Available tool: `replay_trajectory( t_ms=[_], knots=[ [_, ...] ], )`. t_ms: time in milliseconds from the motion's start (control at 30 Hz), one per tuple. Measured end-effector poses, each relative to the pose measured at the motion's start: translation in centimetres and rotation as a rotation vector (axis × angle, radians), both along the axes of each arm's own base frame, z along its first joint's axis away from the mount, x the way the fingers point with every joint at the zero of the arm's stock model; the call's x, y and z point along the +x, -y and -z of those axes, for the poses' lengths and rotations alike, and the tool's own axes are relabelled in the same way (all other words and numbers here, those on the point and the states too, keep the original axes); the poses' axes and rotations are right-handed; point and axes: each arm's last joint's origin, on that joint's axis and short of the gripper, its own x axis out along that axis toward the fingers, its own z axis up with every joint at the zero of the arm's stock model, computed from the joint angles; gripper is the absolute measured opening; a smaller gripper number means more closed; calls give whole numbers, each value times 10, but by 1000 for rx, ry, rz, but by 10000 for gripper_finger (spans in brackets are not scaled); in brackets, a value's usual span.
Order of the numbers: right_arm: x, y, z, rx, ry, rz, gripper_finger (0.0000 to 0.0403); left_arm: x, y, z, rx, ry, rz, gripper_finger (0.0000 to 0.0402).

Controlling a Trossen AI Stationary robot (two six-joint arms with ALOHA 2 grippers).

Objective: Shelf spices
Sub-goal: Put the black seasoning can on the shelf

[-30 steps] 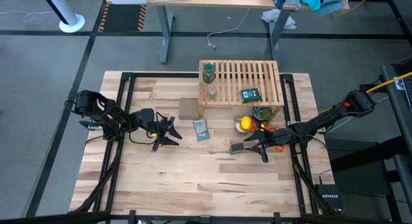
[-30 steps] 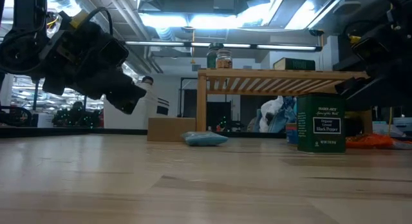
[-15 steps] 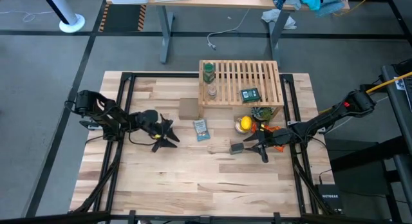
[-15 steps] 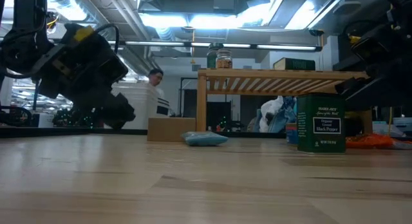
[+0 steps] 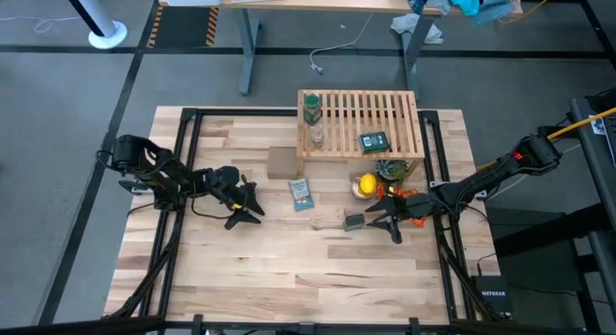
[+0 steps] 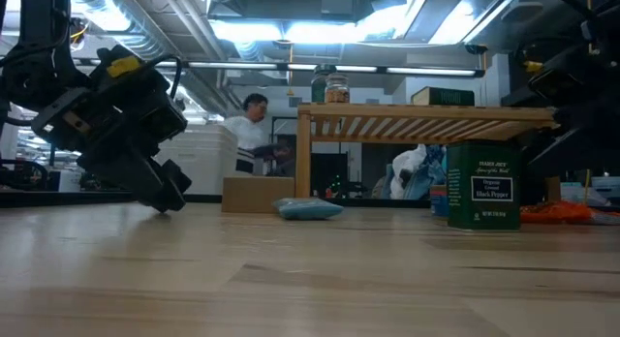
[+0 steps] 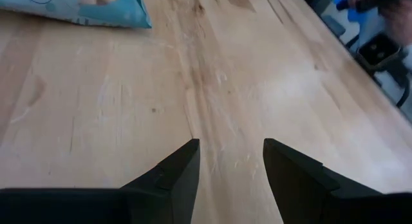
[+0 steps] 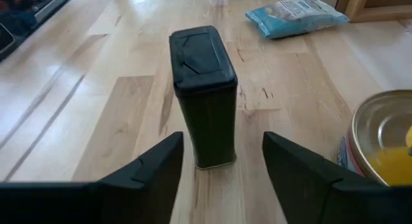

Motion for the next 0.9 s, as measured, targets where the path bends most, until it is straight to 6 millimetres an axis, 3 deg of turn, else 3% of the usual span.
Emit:
replay_trajectory(
  t_ms=[400,900],
  knots=[
    [1,1,-2,-16,26,40,390,-1,0,1,36,8,22,164],
    [13,-4,-1,6,43,7,393,-1,0,1,37,10,22,164]
  ],
)
